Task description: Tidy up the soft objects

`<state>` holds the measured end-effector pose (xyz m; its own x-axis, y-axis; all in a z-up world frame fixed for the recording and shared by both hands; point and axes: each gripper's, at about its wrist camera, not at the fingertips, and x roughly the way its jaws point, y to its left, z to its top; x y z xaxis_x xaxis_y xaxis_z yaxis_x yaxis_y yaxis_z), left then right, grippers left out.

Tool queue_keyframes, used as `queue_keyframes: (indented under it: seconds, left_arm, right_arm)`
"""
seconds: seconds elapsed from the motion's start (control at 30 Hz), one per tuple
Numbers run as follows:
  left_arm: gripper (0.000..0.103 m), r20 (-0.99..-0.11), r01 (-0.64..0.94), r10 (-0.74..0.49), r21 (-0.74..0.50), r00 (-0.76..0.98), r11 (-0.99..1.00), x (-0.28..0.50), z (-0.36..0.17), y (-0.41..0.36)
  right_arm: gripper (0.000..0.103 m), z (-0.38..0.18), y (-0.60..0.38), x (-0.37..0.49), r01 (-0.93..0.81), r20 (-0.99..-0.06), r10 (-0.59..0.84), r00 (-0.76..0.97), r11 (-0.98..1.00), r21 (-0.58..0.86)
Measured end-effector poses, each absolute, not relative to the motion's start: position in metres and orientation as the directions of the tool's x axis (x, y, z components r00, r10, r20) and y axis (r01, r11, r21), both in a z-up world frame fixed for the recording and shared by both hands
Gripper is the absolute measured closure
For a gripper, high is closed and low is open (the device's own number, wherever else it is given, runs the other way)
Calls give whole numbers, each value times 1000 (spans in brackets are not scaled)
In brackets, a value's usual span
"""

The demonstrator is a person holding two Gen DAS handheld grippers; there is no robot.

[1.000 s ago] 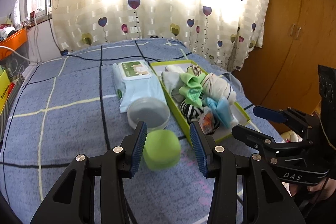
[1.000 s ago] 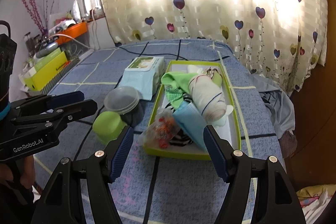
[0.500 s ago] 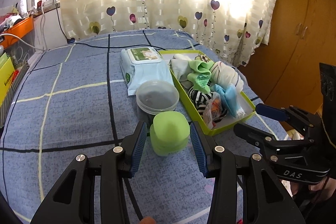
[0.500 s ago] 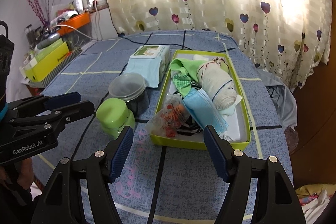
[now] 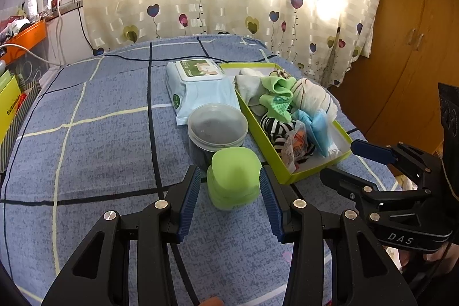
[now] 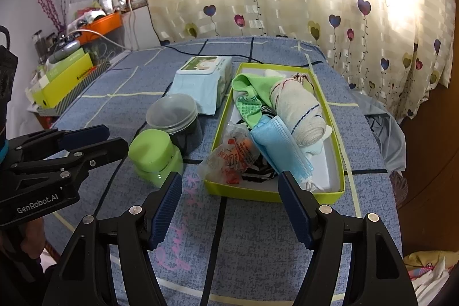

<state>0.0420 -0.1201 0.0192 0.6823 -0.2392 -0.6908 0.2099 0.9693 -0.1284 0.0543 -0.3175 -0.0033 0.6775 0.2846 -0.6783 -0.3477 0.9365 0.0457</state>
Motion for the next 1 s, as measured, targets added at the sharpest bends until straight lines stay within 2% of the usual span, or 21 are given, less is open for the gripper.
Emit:
queue_keyframes:
  seconds: [1.0]
  left_arm:
    - [59,-705,215,-236,-121,668,969,43,16,-122]
  right_arm:
    - [33,-5,-317,54,-341,-684,279,675,939,46]
